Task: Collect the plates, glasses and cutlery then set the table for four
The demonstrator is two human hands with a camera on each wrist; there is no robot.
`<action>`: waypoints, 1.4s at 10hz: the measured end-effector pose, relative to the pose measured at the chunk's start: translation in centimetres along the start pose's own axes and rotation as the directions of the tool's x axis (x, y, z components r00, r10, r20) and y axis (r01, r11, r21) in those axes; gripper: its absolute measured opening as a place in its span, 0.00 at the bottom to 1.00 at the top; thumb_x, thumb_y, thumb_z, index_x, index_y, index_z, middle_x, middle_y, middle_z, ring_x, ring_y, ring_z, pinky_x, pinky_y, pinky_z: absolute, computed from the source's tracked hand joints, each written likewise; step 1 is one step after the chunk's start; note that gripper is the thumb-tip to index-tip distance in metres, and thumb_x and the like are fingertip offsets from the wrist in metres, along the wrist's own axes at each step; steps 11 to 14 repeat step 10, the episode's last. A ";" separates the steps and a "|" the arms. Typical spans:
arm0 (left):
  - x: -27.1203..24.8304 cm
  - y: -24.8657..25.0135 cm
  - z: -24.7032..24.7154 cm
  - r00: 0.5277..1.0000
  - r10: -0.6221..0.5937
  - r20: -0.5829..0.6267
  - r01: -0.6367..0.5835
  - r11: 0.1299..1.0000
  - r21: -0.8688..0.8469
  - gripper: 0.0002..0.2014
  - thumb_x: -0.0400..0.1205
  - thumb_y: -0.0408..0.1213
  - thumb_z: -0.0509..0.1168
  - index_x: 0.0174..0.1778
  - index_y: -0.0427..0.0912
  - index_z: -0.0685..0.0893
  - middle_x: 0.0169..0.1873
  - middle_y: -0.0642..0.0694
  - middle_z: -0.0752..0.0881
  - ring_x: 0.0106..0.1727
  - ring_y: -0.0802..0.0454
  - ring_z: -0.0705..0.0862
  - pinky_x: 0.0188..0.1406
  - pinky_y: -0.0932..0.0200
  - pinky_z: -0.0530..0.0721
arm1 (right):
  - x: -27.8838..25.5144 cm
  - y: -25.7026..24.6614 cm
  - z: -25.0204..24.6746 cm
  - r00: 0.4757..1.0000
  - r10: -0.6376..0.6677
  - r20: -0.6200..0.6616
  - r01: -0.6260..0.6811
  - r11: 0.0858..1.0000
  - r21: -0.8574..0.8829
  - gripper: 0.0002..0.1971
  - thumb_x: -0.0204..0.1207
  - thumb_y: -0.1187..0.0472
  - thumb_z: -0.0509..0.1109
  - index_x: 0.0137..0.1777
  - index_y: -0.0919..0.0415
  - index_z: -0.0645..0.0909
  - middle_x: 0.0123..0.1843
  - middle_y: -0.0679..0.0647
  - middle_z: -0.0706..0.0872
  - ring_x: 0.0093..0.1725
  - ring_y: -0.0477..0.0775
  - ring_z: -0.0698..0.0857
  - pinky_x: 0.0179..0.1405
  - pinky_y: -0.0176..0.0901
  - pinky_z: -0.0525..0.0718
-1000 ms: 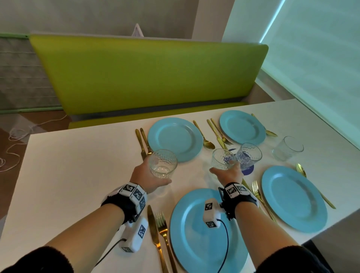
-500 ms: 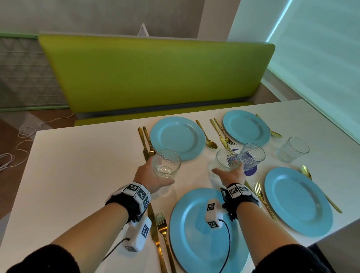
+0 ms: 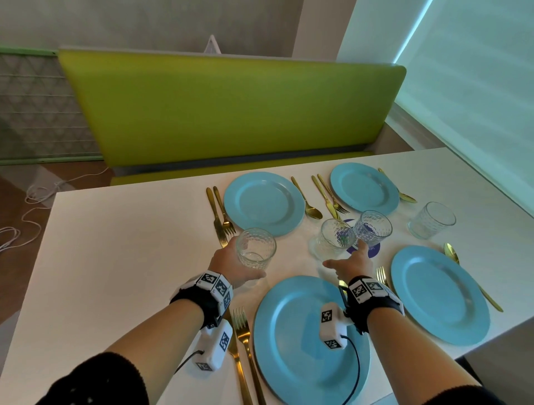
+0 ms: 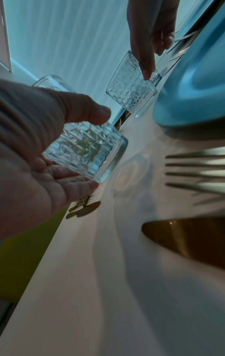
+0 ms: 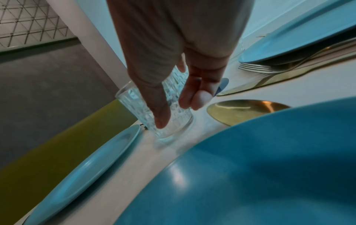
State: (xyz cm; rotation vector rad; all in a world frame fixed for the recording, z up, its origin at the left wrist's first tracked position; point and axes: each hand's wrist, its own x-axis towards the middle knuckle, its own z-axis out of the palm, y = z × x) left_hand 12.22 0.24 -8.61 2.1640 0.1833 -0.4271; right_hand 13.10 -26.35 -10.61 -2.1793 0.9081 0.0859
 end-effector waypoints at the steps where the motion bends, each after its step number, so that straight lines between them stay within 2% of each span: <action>1: 0.0 0.1 0.2 1.000 -0.004 0.010 0.004 1.000 0.009 0.45 0.61 0.44 0.82 0.75 0.47 0.69 0.67 0.45 0.81 0.68 0.46 0.80 0.65 0.61 0.77 | -0.4 0.3 -0.5 1.000 0.001 0.001 -0.001 1.000 -0.016 0.55 0.58 0.63 0.84 0.81 0.56 0.53 0.70 0.65 0.78 0.64 0.66 0.83 0.66 0.60 0.80; 2: 0.1 -0.1 0.4 1.000 -0.011 0.021 0.011 1.000 0.024 0.45 0.61 0.44 0.82 0.74 0.46 0.70 0.67 0.44 0.81 0.68 0.45 0.80 0.64 0.59 0.78 | -0.6 0.6 -1.0 1.000 0.003 -0.019 -0.003 1.000 -0.003 0.52 0.61 0.65 0.83 0.81 0.59 0.55 0.73 0.65 0.75 0.71 0.65 0.76 0.73 0.55 0.74; 5: 0.3 -1.1 0.5 0.997 -0.022 0.067 0.020 0.999 0.040 0.46 0.62 0.44 0.82 0.75 0.45 0.68 0.69 0.44 0.80 0.70 0.44 0.78 0.66 0.60 0.76 | -1.4 0.4 -1.1 0.998 0.008 -0.067 -0.002 0.996 0.092 0.54 0.58 0.64 0.85 0.81 0.58 0.55 0.73 0.63 0.76 0.71 0.63 0.76 0.73 0.57 0.74; 6: 0.5 -1.4 0.6 0.995 -0.015 0.094 0.014 1.000 0.018 0.46 0.63 0.41 0.82 0.76 0.45 0.67 0.71 0.45 0.78 0.71 0.45 0.77 0.65 0.63 0.74 | -2.1 0.5 -1.0 0.998 0.012 -0.064 -0.006 0.995 0.103 0.56 0.58 0.64 0.85 0.81 0.55 0.53 0.73 0.63 0.75 0.71 0.63 0.76 0.71 0.60 0.75; 7: 0.6 -1.6 0.7 0.994 -0.018 0.110 0.018 1.000 0.006 0.47 0.63 0.39 0.82 0.76 0.44 0.66 0.72 0.45 0.76 0.73 0.45 0.76 0.66 0.61 0.73 | -2.9 0.7 -0.5 0.997 -0.003 -0.083 0.011 0.995 0.099 0.59 0.53 0.62 0.86 0.81 0.50 0.53 0.72 0.63 0.75 0.66 0.65 0.81 0.64 0.63 0.81; 8: 0.4 -1.1 0.2 0.986 -0.050 0.161 0.045 0.998 0.036 0.51 0.61 0.43 0.83 0.78 0.44 0.62 0.75 0.44 0.73 0.75 0.43 0.72 0.69 0.56 0.73 | -3.9 0.7 -0.6 0.994 -0.002 -0.106 0.011 0.997 0.080 0.57 0.50 0.59 0.86 0.79 0.51 0.57 0.73 0.61 0.75 0.64 0.65 0.82 0.61 0.63 0.83; 9: 0.4 -0.8 -0.6 0.977 -0.072 0.202 0.064 0.997 0.049 0.59 0.54 0.50 0.84 0.79 0.43 0.60 0.75 0.43 0.73 0.75 0.42 0.72 0.72 0.51 0.73 | -5.7 0.0 -1.6 0.992 -0.001 -0.126 0.014 0.994 0.104 0.55 0.54 0.62 0.86 0.79 0.57 0.58 0.74 0.60 0.75 0.69 0.62 0.79 0.67 0.59 0.80; 10: -0.4 0.2 -1.9 0.980 -0.059 0.190 0.049 0.997 0.059 0.63 0.57 0.51 0.83 0.82 0.39 0.51 0.79 0.40 0.65 0.79 0.42 0.66 0.77 0.49 0.68 | -8.2 -1.1 -3.1 0.986 -0.012 -0.165 0.031 0.994 0.109 0.50 0.61 0.65 0.83 0.80 0.60 0.56 0.73 0.60 0.76 0.72 0.60 0.75 0.71 0.48 0.72; 14: -0.4 0.2 -1.9 0.980 -0.059 0.190 0.049 0.997 0.059 0.63 0.57 0.51 0.83 0.82 0.39 0.51 0.79 0.40 0.65 0.79 0.42 0.66 0.77 0.49 0.68 | -8.2 -1.1 -3.1 0.986 -0.012 -0.165 0.031 0.994 0.109 0.50 0.61 0.65 0.83 0.80 0.60 0.56 0.73 0.60 0.76 0.72 0.60 0.75 0.71 0.48 0.72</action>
